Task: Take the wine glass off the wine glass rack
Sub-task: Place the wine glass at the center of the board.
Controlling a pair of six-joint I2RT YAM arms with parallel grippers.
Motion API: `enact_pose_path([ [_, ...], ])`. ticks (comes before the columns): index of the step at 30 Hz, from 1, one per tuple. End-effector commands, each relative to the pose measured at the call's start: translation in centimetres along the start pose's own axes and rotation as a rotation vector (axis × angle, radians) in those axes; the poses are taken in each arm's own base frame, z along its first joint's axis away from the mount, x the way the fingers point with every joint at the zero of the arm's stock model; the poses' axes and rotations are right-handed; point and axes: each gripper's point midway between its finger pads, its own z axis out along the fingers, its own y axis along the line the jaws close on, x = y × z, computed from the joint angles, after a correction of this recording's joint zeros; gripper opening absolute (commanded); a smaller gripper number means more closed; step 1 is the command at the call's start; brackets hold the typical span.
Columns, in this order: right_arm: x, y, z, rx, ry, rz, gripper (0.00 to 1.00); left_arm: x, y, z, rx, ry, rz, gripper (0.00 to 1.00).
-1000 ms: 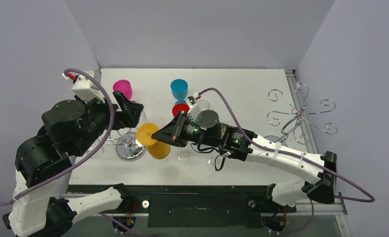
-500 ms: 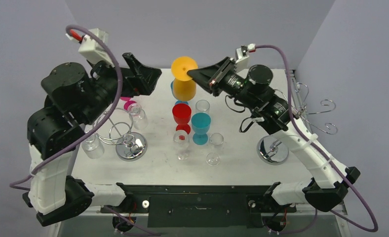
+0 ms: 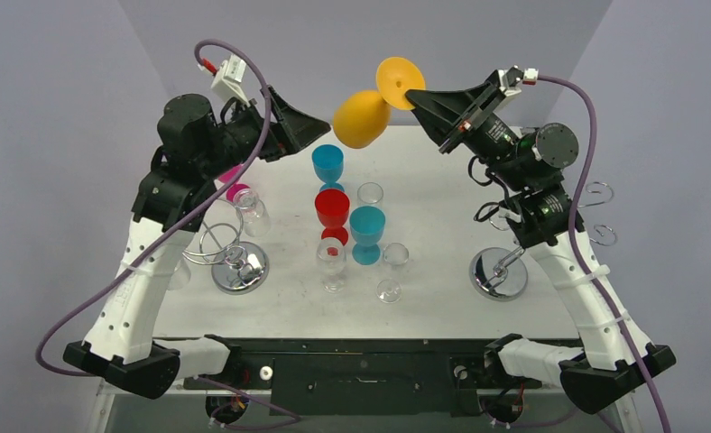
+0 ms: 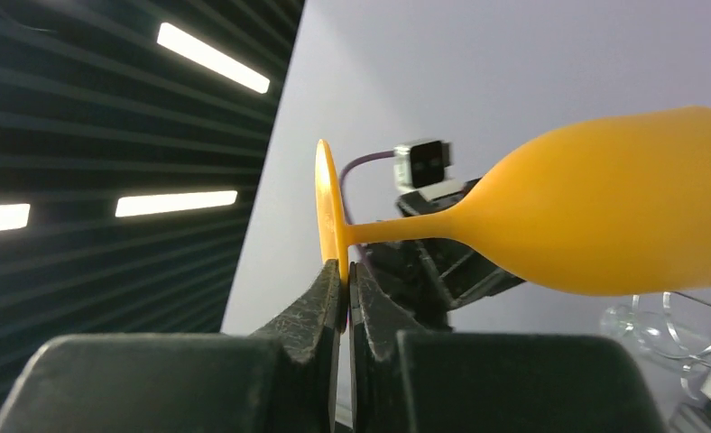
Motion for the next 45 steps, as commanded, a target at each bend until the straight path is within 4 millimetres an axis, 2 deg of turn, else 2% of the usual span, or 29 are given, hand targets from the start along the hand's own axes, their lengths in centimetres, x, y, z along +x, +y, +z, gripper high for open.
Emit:
enact_pose_path([
  [1,1.7,6.3,-1.9,-0.248,0.103,0.079,0.00,-2.1,-7.2,-1.5,0.376,-0.069,-0.038,0.84],
  [5,1.8,7.5,-2.3,-0.319,0.137,0.160,0.00,-2.3,-8.7,-1.8,0.498,-0.087,-0.100,0.80],
  [14,1.4,8.5,-3.0,-0.432,0.173,0.268,0.00,-2.7,-11.0,-2.9,0.677,-0.103,-0.175,0.73],
  [22,0.5,8.5,-4.0,-0.510,0.175,0.373,0.00,-3.1,-15.4,-5.5,0.885,-0.097,-0.191,0.58],
  [29,0.3,8.6,-4.7,-0.527,0.170,0.387,0.00,-2.5,-17.8,-6.3,0.947,-0.066,-0.184,0.37],
  [35,-0.1,7.4,-5.0,-0.444,0.113,0.304,0.01,-2.1,-19.0,-6.3,0.926,-0.057,-0.157,0.04],
  [36,-0.1,7.1,-5.0,-0.418,0.101,0.243,0.10,-2.2,-19.0,-6.2,0.910,-0.063,-0.157,0.00],
  [37,-0.3,6.1,-4.7,-0.344,0.073,0.235,0.16,-2.3,-19.0,-6.2,0.904,-0.067,-0.160,0.00],
  [38,-0.3,6.0,-4.7,-0.314,0.052,0.129,0.28,-2.5,-18.9,-6.2,0.887,-0.074,-0.168,0.00],
  [39,-0.7,4.3,-4.5,-0.203,0.015,0.127,0.34,-2.7,-18.9,-6.2,0.876,-0.083,-0.169,0.00],
  [40,-1.1,4.6,-4.8,-0.174,-0.027,-0.013,0.43,-3.0,-18.6,-6.1,0.836,-0.097,-0.168,0.00],
  [41,-1.6,2.4,-5.0,-0.044,-0.063,-0.012,0.47,-3.5,-18.4,-5.8,0.798,-0.125,-0.170,0.00],
  [42,-2.3,2.8,-5.4,-0.011,-0.116,-0.154,0.52,-3.4,-18.0,-5.6,0.738,-0.125,-0.143,0.00],
  [43,-2.8,1.8,-6.3,0.098,-0.156,-0.169,0.54,-4.4,-18.3,-6.1,0.713,-0.165,-0.134,0.00],
  [44,-3.8,0.9,-6.8,0.163,-0.204,-0.282,0.56,-3.4,-17.2,-4.9,0.632,-0.128,-0.128,0.00],
  [45,-4.2,0.3,-7.8,0.248,-0.233,-0.310,0.57,-3.9,-17.0,-5.0,0.589,-0.139,-0.131,0.00],
])
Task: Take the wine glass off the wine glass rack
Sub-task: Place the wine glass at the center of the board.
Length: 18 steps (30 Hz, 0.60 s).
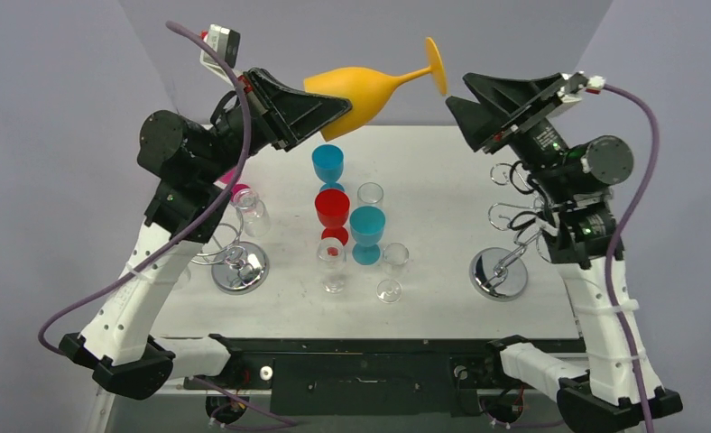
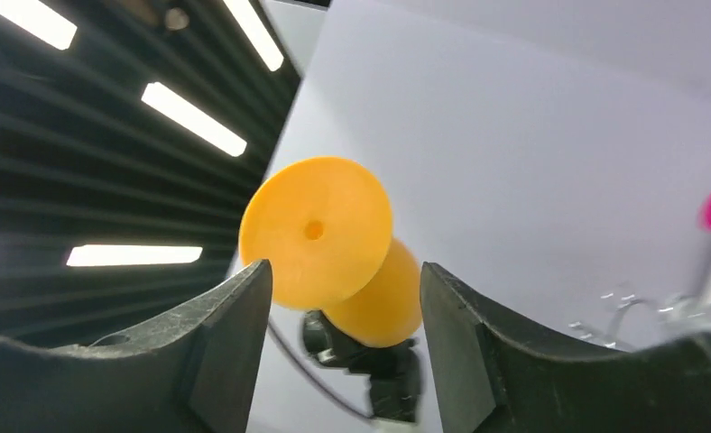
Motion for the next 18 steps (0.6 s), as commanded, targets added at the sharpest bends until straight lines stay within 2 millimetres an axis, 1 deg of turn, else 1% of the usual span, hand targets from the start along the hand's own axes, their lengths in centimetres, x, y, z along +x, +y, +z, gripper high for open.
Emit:
enact_pose_path([
  [1,-2.5,-3.5,-4.5,0.372,-0.145,-0.427,0.59,-0.8,1.6,-0.7,-0.235,-0.026,0.091,0.00],
  [2,-2.9,-4.0,-5.6,0.447,-0.155,-0.492,0.60,-0.7,2.0,-1.0,-0.296,-0.023,0.086,0.00],
  [3,-4.0,-4.2,-6.3,0.497,-0.208,-0.531,0.61,-0.6,3.0,-1.0,-0.336,-0.013,0.114,0.00],
  [4,-4.4,-4.5,-7.4,0.557,-0.216,-0.582,0.61,-0.2,3.9,-1.1,-0.399,-0.004,0.111,0.00],
  [5,-5.4,-4.5,-8.0,0.599,-0.268,-0.616,0.62,0.0,4.4,-1.3,-0.427,0.007,0.142,0.00],
  [6,-5.6,-4.4,-9.0,0.641,-0.281,-0.656,0.62,0.5,5.5,-1.4,-0.486,0.021,0.160,0.00],
  [7,-6.4,-4.6,-10.1,0.692,-0.323,-0.675,0.63,0.7,6.0,-1.5,-0.518,0.029,0.171,0.00],
  [8,-6.9,-3.8,-10.6,0.703,-0.362,-0.716,0.64,1.3,7.3,-1.6,-0.582,0.046,0.193,0.00],
  [9,-7.0,-3.8,-11.2,0.723,-0.368,-0.728,0.64,1.6,7.9,-1.7,-0.613,0.056,0.206,0.00],
  [10,-7.3,-2.9,-11.5,0.723,-0.390,-0.756,0.65,2.3,9.3,-1.7,-0.675,0.079,0.231,0.00],
  [11,-7.4,-2.9,-11.9,0.743,-0.400,-0.768,0.65,2.7,10.0,-1.6,-0.705,0.092,0.242,0.00],
  [12,-7.6,-2.2,-12.3,0.741,-0.423,-0.787,0.65,3.5,11.2,-1.6,-0.760,0.120,0.269,0.00],
  [13,-7.6,-2.1,-12.6,0.750,-0.427,-0.792,0.65,4.0,11.8,-1.5,-0.788,0.136,0.282,0.00],
  [14,-7.7,-1.6,-12.8,0.747,-0.438,-0.804,0.65,4.8,13.2,-1.5,-0.847,0.166,0.312,0.00],
  [15,-7.6,-1.5,-13.0,0.752,-0.438,-0.808,0.65,4.8,14.0,-1.6,-0.890,0.165,0.333,0.00],
  [16,-7.6,-1.2,-13.1,0.749,-0.441,-0.816,0.65,5.7,15.1,-1.3,-0.921,0.206,0.348,0.00],
  [17,-7.5,-1.1,-13.3,0.750,-0.443,-0.819,0.65,5.9,15.7,-1.3,-0.946,0.216,0.362,0.00],
  [18,-7.4,-1.1,-13.4,0.749,-0.440,-0.822,0.65,6.8,17.0,-0.9,-0.972,0.255,0.374,0.00],
])
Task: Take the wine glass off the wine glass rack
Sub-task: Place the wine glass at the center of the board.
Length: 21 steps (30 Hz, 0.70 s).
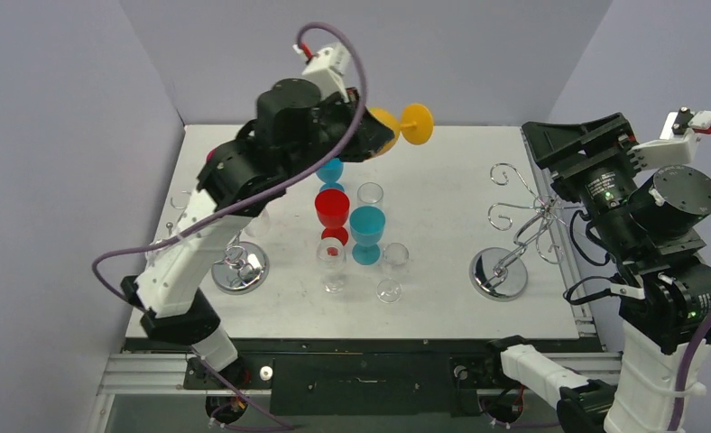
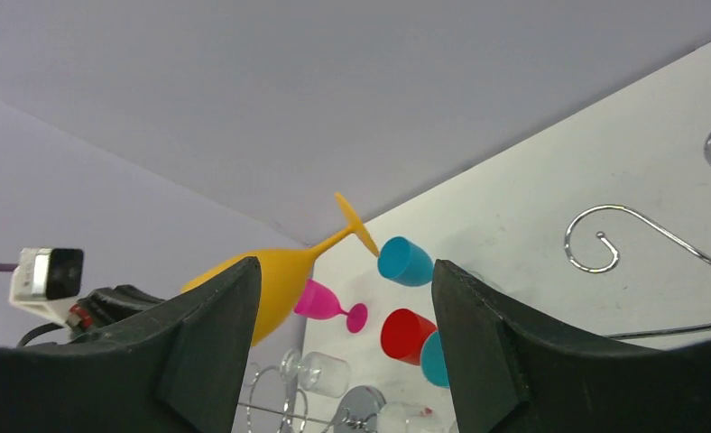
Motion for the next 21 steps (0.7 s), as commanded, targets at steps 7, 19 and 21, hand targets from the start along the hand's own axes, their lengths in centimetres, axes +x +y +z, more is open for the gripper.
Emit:
enact_pose_path([
  [7,-0.7,-2.2,-1.2,0.090,-0.033,-0.105,0.65,7.4,7.7,7.7,-0.331,0.220,0.251,0.00],
  [19,0.4,-3.4,-0.5,0.119,-0.003,-0.126,0.65,12.9,12.6,14.3,-0.363,0.355,0.387,0.00],
  [21,0.5,-3.5,-0.5,0.122,-0.002,-0.125,0.65,14.4,12.6,14.8,-0.341,0.391,0.393,0.00],
])
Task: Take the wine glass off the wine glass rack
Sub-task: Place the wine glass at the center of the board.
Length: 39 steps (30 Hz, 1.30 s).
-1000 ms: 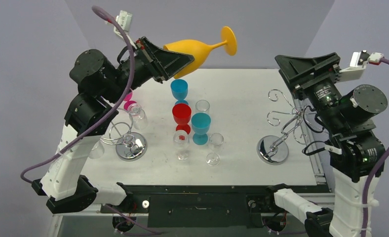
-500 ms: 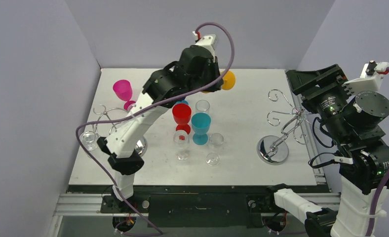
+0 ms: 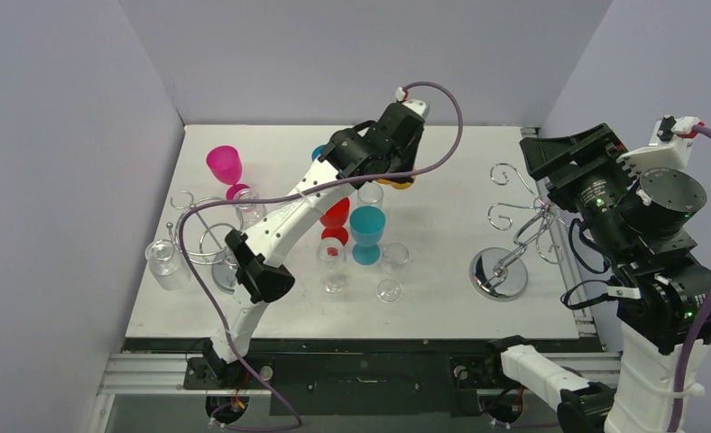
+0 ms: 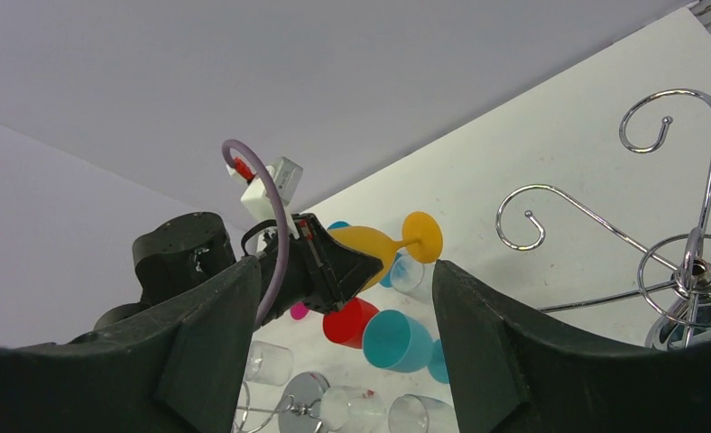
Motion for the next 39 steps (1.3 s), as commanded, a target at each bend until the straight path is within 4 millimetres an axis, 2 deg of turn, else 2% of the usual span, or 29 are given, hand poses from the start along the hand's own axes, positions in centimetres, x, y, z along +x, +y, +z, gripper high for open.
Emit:
enact_pose_path([
  [1,-0.4,-0.5,-0.1,0.017,-0.028,-0.017,0.65,-0.7,-1.9,0.5,0.083,-0.030,0.047,0.00],
  [8,-0.7,-1.2,-0.9,0.036,-0.059,-0.014,0.65,3.2,-3.6,3.0,0.097,0.072,0.113,0.00],
  [12,-1.0,-1.6,-1.3,0.046,-0.080,-0.010,0.65,4.9,-4.3,3.8,0.105,0.118,0.143,0.00],
  [21,-0.5,-2.2,-1.1,0.060,-0.075,-0.006,0.65,8.3,-4.5,5.4,0.094,0.216,0.184,0.00],
  [27,-0.5,-2.3,-1.2,0.065,-0.079,-0.004,0.65,9.6,-4.6,6.4,0.094,0.252,0.188,0.00],
  [39,-0.1,-2.8,-1.0,0.078,-0.073,-0.005,0.65,11.3,-4.7,7.7,0.100,0.293,0.197,0.06],
])
